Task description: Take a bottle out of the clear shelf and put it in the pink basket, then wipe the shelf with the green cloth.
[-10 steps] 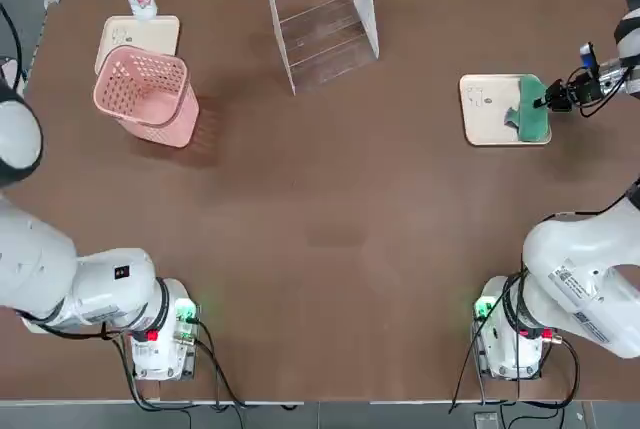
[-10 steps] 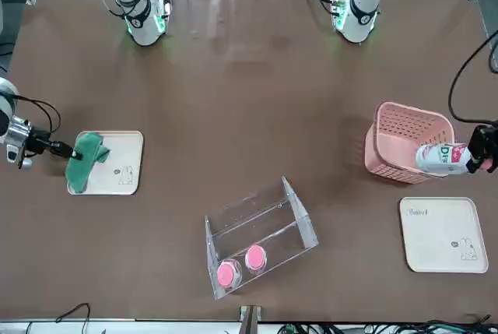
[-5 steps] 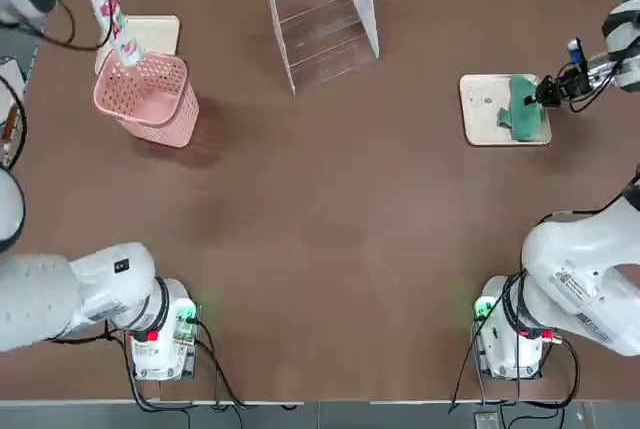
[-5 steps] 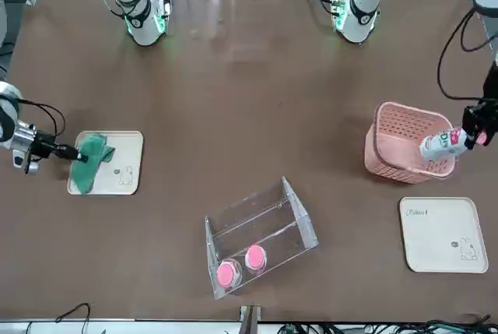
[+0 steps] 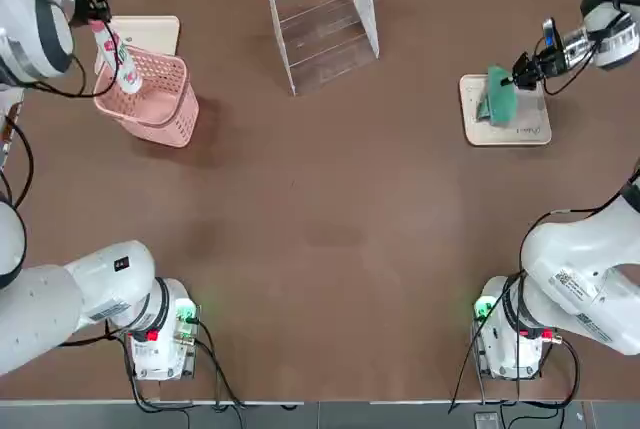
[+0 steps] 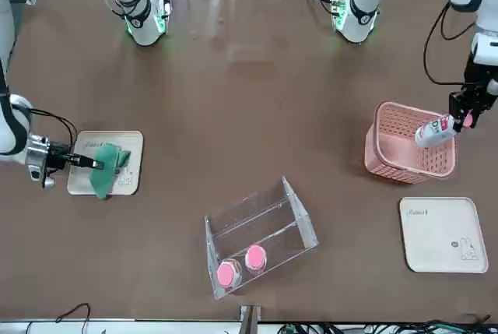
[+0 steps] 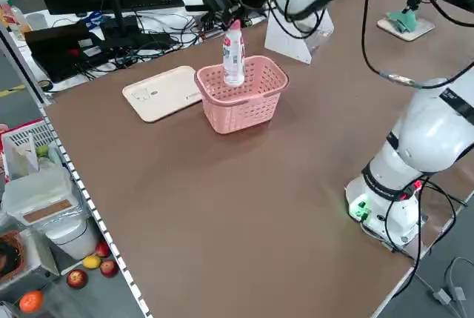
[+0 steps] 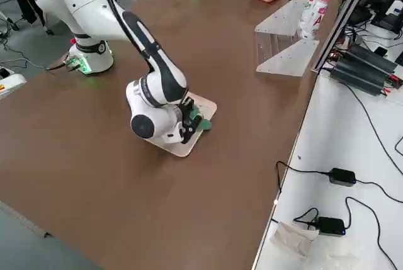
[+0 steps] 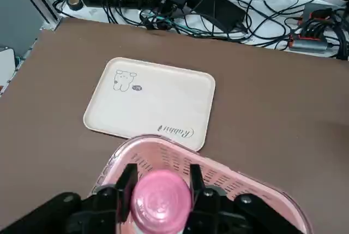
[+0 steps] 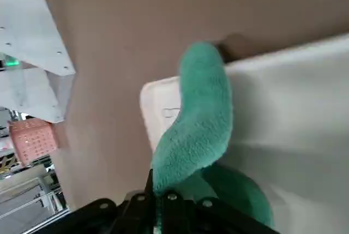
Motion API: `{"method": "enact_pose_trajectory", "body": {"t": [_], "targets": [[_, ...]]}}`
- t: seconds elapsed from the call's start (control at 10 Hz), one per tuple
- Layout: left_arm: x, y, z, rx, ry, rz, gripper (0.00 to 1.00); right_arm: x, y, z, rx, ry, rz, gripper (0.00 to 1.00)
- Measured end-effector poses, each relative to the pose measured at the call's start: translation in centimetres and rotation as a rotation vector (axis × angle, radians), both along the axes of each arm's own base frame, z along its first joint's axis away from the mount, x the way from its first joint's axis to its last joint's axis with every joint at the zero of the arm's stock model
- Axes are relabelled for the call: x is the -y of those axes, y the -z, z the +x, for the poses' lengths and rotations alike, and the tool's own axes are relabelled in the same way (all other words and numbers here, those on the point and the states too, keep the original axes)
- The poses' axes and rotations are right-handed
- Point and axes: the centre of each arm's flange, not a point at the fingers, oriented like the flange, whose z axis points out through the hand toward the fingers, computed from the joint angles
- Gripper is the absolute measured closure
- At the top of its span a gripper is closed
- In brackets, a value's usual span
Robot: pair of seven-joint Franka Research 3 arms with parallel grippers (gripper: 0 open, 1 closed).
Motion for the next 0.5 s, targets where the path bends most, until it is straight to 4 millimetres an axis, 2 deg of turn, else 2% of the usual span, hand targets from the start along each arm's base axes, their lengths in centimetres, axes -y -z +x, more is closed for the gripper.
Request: {"method": "enact_pose_trajectory", "body": {"t": [0.2, 0.3, 0.5], "targets": [[0.2, 4.2, -1.3, 0.044, 0.000, 0.010, 0.57, -2.6, -5.2, 2.4, 0.030, -0.073, -0.008, 0.96], [0.2, 6.0, -1.8, 0.059, -0.001, 0.012, 0.57, -4.5, -7.7, 3.4, 0.051, -0.118, -0.027, 0.96], [0.0, 9.2, -1.9, 0.106, -0.004, 0.015, 0.57, -8.2, -11.4, 4.9, 0.097, -0.190, -0.060, 0.96]]}}
